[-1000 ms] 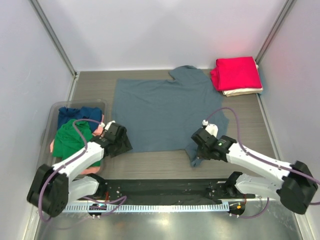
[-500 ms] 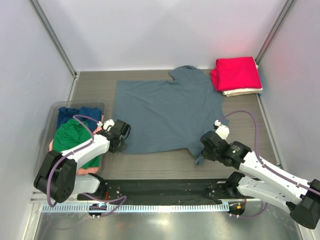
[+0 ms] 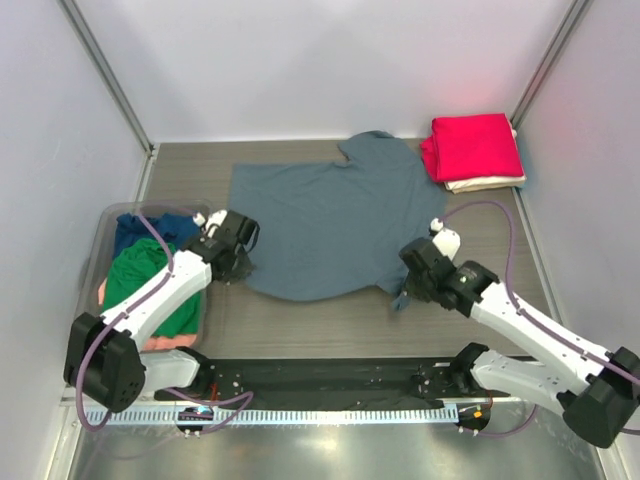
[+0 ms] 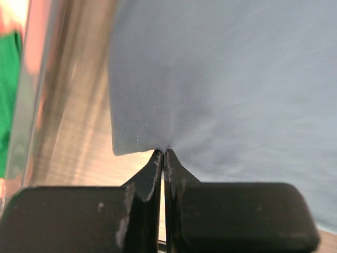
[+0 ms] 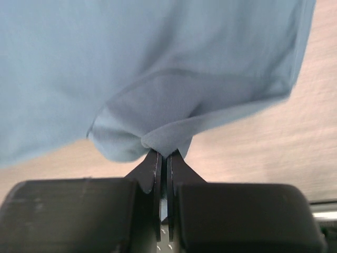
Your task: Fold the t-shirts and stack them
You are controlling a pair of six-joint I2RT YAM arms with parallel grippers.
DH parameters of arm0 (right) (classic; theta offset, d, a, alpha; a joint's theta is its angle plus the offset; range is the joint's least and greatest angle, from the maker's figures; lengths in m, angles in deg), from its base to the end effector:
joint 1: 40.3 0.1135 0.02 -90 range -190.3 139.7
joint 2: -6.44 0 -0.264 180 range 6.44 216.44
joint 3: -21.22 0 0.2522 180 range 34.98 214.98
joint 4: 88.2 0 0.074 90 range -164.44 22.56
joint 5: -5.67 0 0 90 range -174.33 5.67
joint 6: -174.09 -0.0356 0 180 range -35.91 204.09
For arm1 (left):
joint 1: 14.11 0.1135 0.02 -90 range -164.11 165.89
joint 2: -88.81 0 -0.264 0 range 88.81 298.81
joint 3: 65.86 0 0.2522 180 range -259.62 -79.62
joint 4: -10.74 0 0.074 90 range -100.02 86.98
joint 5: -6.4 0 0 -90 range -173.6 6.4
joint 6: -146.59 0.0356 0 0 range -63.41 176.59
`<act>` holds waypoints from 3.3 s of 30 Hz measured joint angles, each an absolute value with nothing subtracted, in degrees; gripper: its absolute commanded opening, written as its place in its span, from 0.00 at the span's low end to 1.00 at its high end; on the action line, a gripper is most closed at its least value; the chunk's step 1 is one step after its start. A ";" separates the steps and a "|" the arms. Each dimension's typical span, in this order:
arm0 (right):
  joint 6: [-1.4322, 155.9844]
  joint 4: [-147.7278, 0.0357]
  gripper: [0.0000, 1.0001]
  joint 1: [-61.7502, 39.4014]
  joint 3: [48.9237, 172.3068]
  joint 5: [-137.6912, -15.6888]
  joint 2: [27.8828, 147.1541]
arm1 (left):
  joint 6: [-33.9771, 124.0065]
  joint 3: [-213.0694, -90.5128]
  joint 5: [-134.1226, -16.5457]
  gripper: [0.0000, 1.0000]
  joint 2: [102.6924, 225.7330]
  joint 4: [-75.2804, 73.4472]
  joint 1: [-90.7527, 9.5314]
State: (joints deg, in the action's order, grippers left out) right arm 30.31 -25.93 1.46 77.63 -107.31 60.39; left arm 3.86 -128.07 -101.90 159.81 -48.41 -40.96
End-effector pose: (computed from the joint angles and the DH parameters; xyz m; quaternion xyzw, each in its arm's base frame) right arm 0.1363 0.1031 0.2455 0.1507 0.9355 0.0597 0.3139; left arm 0.2047 -0.0911 0.2247 -0.2466 0.9376 -0.0010 0.2450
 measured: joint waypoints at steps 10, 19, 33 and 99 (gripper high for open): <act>47.73 -31.09 0.01 -14.98 94.25 -100.41 80.33 | 12.10 -144.42 -100.24 0.00 169.80 -49.91 -33.82; 58.64 -32.44 0.01 -20.93 108.89 -95.71 100.00 | 16.74 -155.52 -96.83 0.00 186.67 -48.69 -28.11; 67.01 -32.44 0.89 -24.31 128.36 -99.47 122.20 | 20.10 -170.56 -93.88 0.64 203.76 -49.98 -24.83; 50.64 -49.40 0.01 -50.28 73.29 -86.59 78.07 | 9.02 -127.72 -89.79 0.00 170.04 -35.90 -23.37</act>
State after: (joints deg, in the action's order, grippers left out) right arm 50.64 -49.40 -50.28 73.29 -86.59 78.07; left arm 9.02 -127.72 -89.79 170.04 -35.90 -23.37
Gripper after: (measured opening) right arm 0.074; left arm 0.009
